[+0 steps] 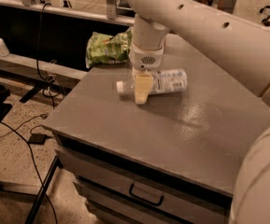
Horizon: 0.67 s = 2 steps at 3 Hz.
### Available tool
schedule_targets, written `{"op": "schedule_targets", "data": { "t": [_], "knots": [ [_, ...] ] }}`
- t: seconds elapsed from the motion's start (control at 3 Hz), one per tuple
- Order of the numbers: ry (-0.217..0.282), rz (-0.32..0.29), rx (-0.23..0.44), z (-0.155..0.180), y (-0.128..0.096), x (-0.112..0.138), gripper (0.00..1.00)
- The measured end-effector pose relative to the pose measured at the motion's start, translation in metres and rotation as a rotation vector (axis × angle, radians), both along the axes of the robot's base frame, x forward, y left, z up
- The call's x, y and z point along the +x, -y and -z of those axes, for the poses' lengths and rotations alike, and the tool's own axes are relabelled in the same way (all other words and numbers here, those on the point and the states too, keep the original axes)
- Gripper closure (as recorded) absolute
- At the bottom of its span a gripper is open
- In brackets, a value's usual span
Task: Place blue plastic bottle upright
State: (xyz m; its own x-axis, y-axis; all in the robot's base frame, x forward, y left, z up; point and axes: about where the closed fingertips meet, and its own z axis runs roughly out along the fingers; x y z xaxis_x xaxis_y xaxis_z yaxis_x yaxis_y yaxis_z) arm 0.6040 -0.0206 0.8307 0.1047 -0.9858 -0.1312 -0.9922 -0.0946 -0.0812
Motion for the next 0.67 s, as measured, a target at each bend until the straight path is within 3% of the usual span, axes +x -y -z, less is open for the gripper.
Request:
{"op": "schedule_targets", "data": {
  "t": [0.67],
  "knots": [
    [0.000, -0.036, 0.168, -0.022, 0.003, -0.003, 0.94]
  ]
}}
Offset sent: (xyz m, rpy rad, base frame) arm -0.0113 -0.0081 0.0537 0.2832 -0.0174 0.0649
